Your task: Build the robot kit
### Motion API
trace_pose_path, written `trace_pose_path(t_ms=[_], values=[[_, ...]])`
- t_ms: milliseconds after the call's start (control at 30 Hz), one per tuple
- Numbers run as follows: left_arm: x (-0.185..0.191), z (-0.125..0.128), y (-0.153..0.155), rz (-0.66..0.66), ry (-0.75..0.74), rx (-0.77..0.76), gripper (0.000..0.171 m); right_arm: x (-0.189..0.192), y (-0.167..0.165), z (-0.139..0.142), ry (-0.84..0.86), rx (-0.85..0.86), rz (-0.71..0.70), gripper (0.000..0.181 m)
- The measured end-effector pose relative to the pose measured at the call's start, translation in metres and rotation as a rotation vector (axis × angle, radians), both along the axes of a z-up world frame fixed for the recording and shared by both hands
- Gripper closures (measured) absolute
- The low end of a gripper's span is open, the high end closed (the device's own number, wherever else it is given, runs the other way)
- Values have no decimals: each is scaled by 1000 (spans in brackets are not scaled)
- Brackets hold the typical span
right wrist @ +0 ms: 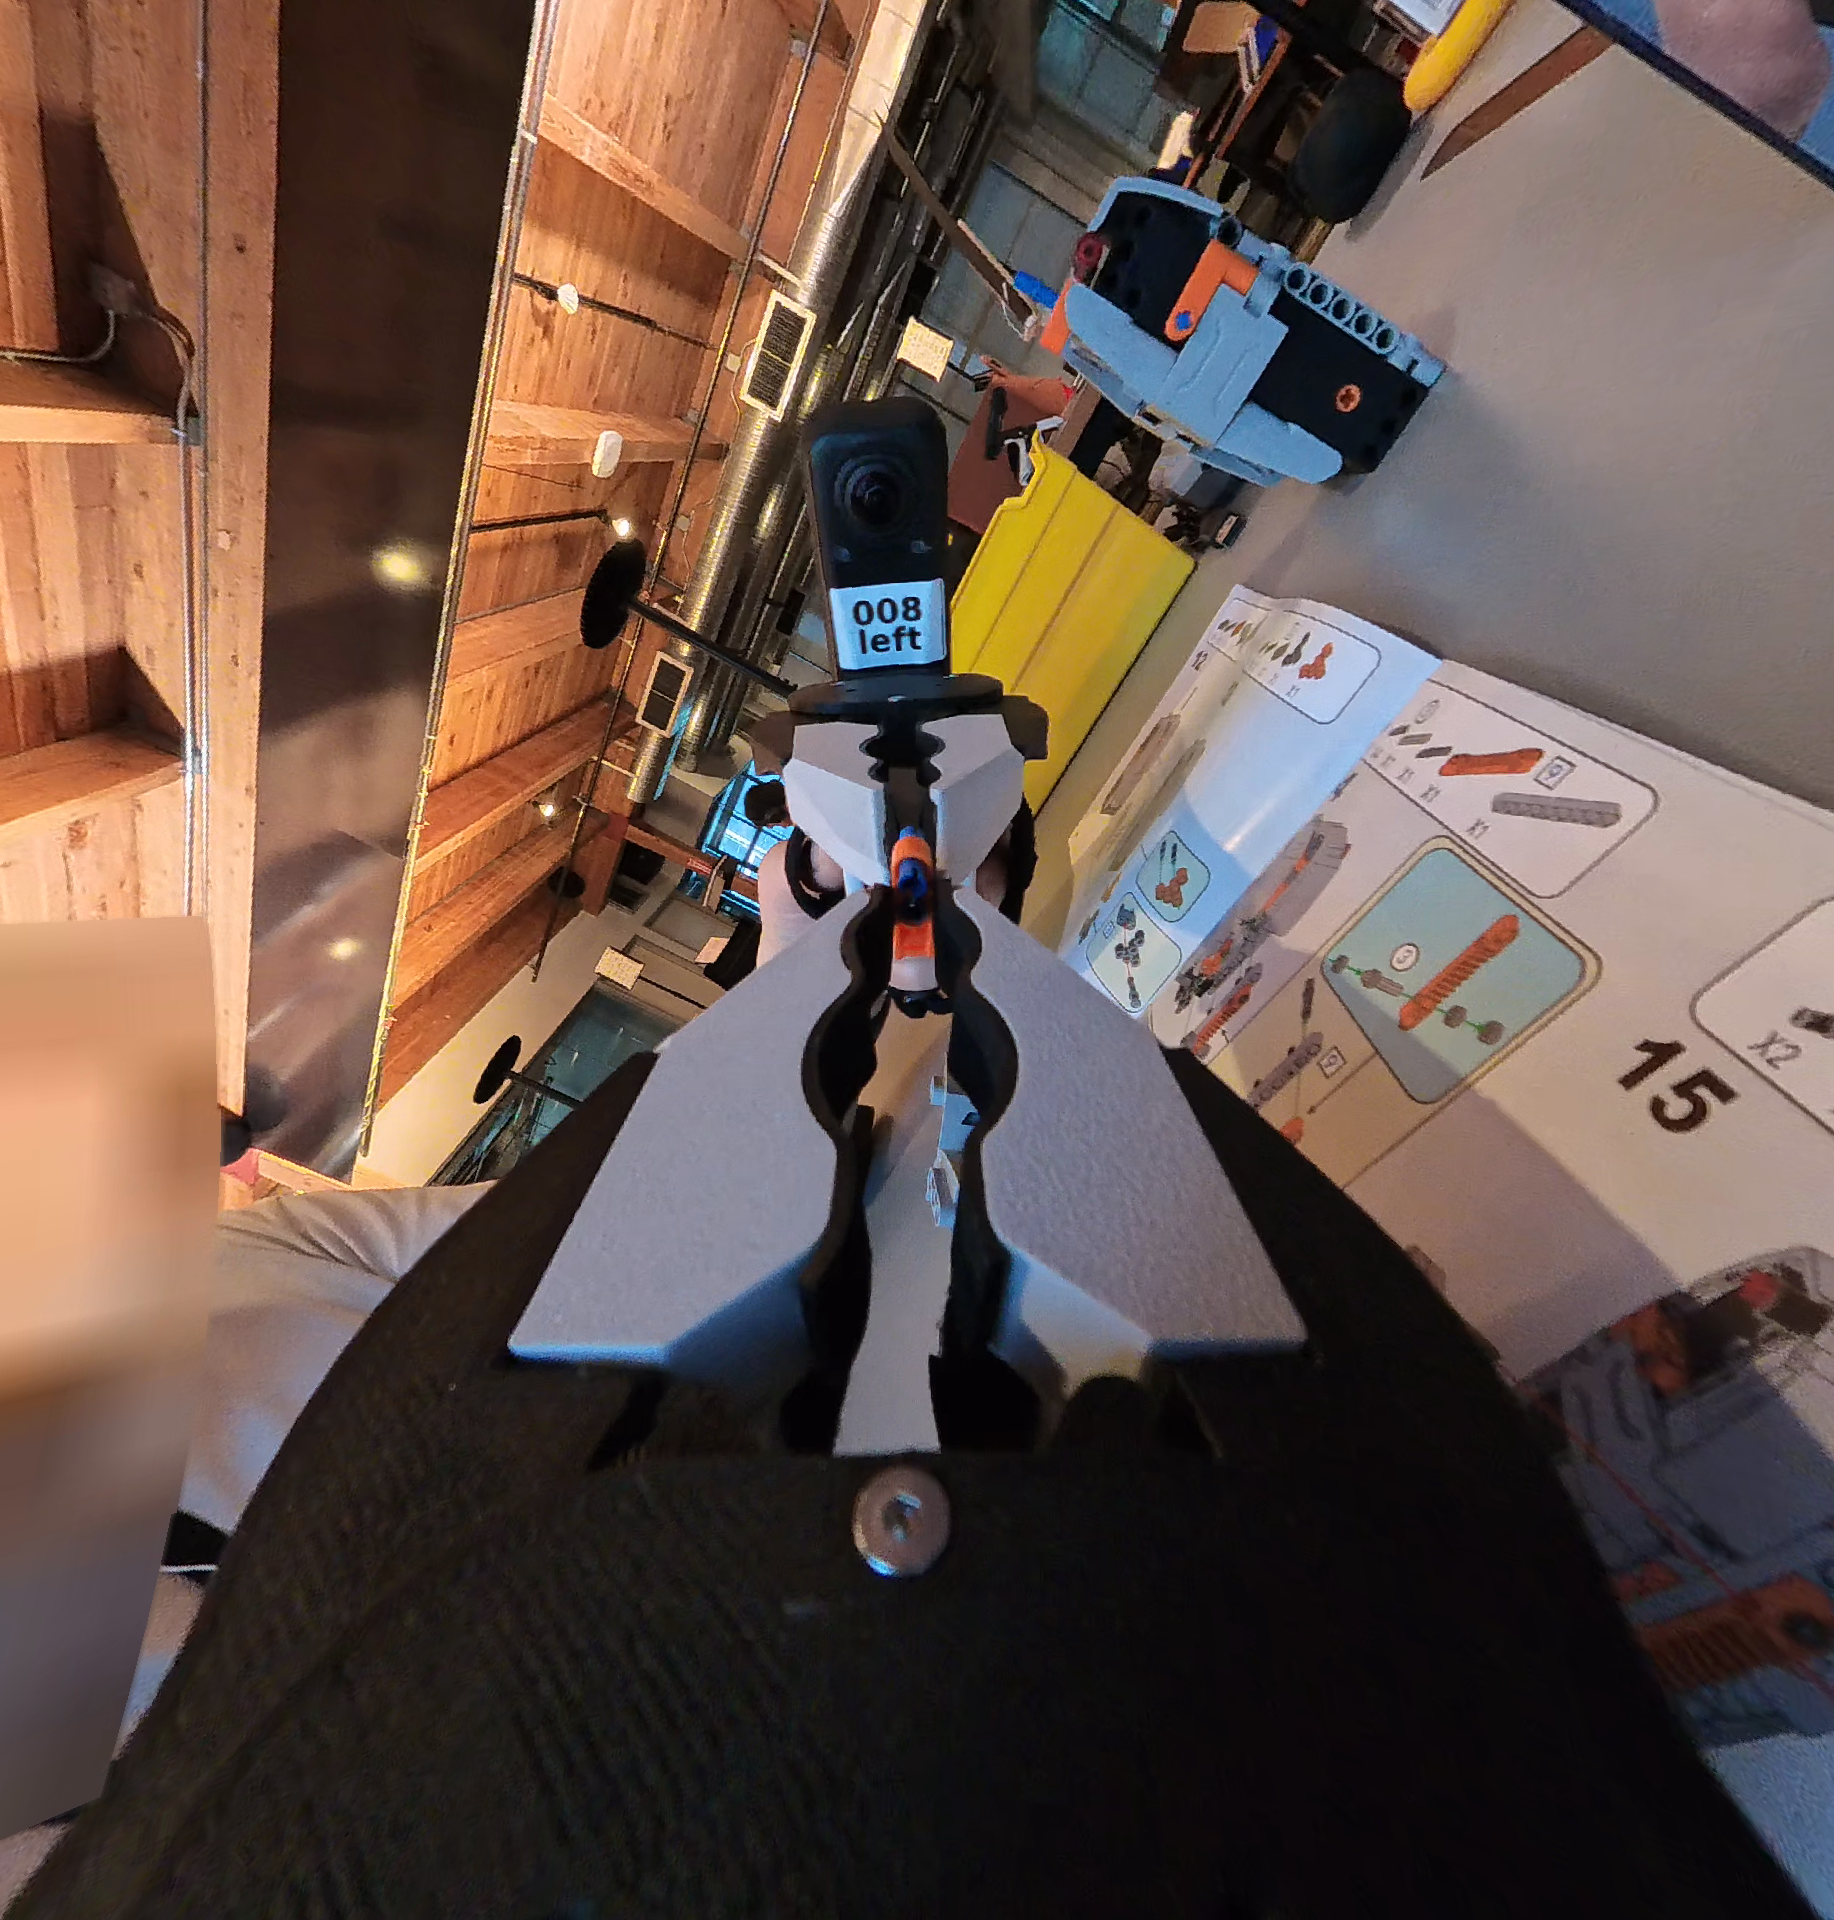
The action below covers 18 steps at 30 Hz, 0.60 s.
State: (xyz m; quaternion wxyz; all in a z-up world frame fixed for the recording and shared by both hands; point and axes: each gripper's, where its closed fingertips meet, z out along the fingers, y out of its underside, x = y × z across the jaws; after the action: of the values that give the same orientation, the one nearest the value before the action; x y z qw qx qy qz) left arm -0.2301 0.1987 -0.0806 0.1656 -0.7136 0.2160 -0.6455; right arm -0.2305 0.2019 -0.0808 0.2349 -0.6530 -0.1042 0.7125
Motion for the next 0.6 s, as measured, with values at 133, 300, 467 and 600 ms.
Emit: trace_pose_path(t_ms=[133, 300, 467, 600], values=[[-1, -5, -1, -12, -1, -37, 169, -1, 0, -4, -13, -28, 11, 175], [0, -11, -3, -22, 2, -68, 169, -1, 0, -10, -32, -59, 18, 175], [-2, -16, -4, -29, 10, -75, 169, -4, -2, -16, -75, -70, 36, 175], [-3, -22, -4, -31, 20, -86, 169, -4, -1, -21, -98, -92, 36, 176]])
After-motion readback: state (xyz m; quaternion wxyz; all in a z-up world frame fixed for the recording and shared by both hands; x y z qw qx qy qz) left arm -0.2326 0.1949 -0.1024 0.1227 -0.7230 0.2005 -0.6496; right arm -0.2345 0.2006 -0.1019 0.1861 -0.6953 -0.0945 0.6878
